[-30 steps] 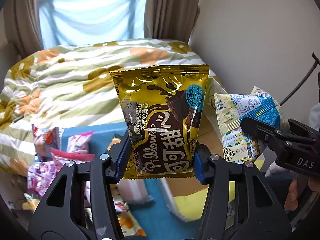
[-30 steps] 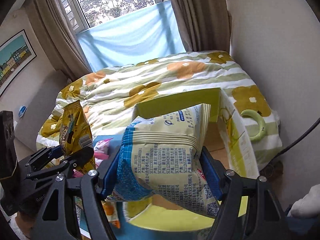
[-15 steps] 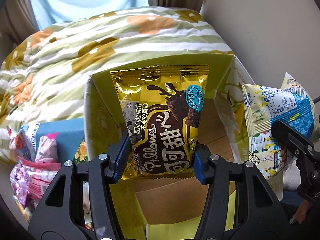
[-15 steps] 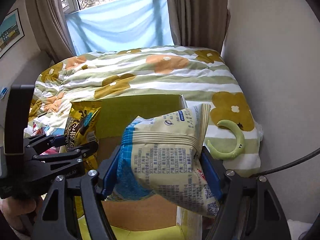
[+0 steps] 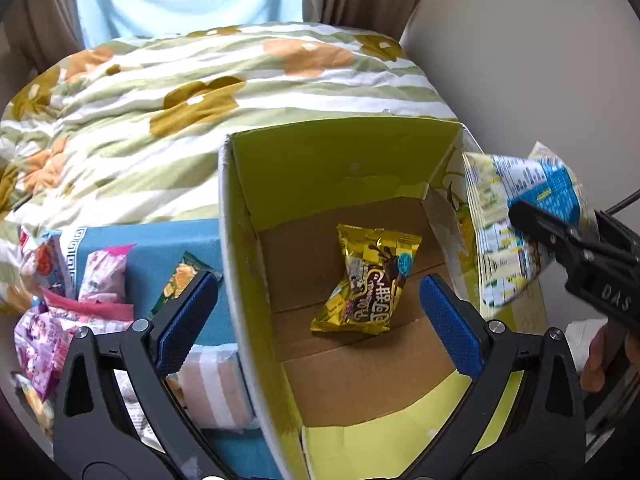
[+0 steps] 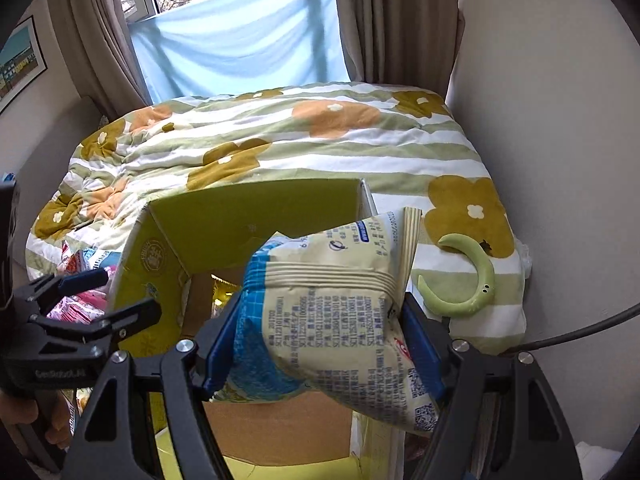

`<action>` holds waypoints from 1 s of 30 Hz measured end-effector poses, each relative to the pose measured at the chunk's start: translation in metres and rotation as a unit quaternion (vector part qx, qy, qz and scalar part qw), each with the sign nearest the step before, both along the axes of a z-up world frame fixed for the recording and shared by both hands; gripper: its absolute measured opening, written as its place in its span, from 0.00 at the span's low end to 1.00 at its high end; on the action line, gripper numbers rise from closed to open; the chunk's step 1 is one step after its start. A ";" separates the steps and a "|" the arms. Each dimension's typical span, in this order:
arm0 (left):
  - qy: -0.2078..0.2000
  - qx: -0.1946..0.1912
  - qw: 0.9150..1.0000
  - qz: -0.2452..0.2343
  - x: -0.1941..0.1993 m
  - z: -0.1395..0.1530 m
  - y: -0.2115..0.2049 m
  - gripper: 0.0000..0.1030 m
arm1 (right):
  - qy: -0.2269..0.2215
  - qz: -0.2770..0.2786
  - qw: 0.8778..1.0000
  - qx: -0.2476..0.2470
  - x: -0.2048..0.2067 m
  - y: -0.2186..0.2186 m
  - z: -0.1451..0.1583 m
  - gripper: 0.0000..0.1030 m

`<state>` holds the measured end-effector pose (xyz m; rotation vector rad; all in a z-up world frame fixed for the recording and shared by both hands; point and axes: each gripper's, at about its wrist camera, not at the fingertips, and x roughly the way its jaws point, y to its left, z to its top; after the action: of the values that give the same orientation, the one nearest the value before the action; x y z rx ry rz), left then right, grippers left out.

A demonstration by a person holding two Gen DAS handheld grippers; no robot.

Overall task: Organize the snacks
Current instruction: 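Carry both bags over the cardboard box and open both tools to drop them, then move both tools back over the snack tray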

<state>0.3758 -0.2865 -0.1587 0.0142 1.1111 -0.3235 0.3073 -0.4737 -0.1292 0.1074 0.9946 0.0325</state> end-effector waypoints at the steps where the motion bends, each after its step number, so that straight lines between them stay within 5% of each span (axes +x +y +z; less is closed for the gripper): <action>1: -0.003 0.003 1.000 0.003 -0.003 0.003 0.003 0.97 | -0.005 -0.001 1.000 0.005 0.004 0.001 0.002 0.69; 11: -0.007 0.014 0.999 0.028 -0.009 0.005 0.025 0.97 | -0.001 0.008 0.999 0.051 0.051 0.025 -0.013 0.70; 16: 0.001 0.012 0.999 0.037 -0.008 -0.001 0.028 0.97 | 0.002 -0.005 0.998 0.063 0.059 0.024 -0.023 0.99; 30: -0.030 0.031 0.998 0.052 -0.043 0.017 0.026 0.97 | 0.007 0.000 0.997 0.076 0.008 0.004 -0.008 0.99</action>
<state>0.3329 -0.2603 -0.1414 0.0205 1.0588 -0.1955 0.3149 -0.4702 -0.1374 0.2476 1.0061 0.1082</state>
